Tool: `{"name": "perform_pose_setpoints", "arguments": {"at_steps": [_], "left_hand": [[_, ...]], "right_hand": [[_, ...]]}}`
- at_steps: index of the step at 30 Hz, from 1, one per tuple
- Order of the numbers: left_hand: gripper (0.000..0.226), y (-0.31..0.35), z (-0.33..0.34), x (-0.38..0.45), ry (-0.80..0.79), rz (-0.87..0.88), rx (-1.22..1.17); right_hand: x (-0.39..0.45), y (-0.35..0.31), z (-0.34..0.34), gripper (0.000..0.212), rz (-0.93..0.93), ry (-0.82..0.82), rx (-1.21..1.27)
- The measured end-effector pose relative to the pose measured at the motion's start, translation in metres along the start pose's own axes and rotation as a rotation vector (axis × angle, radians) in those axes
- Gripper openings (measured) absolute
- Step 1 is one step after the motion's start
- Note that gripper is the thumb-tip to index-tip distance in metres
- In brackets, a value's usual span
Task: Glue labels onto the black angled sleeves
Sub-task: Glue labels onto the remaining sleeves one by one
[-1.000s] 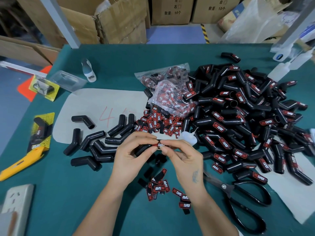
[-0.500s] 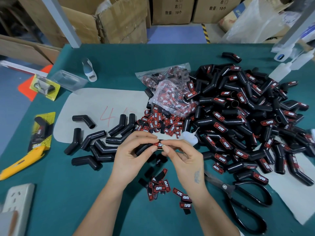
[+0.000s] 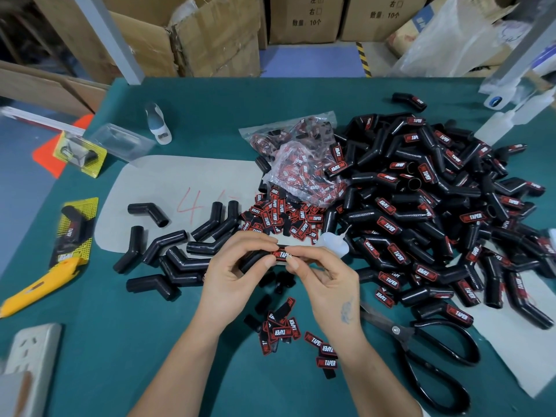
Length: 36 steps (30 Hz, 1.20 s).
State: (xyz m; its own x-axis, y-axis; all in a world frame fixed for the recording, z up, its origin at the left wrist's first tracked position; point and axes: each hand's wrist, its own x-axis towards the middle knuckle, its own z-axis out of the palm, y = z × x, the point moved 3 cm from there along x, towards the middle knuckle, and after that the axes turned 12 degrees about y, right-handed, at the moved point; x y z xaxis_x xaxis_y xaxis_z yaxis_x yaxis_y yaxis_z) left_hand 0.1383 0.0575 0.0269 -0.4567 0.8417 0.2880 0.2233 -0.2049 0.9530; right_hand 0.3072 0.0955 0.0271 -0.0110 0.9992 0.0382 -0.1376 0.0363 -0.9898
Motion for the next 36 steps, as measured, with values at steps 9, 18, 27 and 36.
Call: {"name": "perform_pose_setpoints", "arguments": {"at_steps": [9,18,27,36], "left_hand": [[0.009,0.0030,-0.0002,0.0004,-0.007,0.023,0.022],[0.013,0.0046,0.0016,-0.0001,-0.019,0.067,0.100],[0.015,0.0054,0.0059,-0.0009,0.029,0.085,0.120],[0.013,0.0037,0.0055,-0.0002,0.023,0.050,0.106]], "right_hand": [[0.0006,0.0010,0.0013,0.019,0.004,-0.003,0.016],[-0.0001,0.0019,0.0008,0.024,0.035,0.005,0.010],[-0.0002,0.0007,0.0015,0.028,0.053,0.002,0.030],[0.0004,0.0011,0.0018,0.027,0.071,0.001,0.024]]}}
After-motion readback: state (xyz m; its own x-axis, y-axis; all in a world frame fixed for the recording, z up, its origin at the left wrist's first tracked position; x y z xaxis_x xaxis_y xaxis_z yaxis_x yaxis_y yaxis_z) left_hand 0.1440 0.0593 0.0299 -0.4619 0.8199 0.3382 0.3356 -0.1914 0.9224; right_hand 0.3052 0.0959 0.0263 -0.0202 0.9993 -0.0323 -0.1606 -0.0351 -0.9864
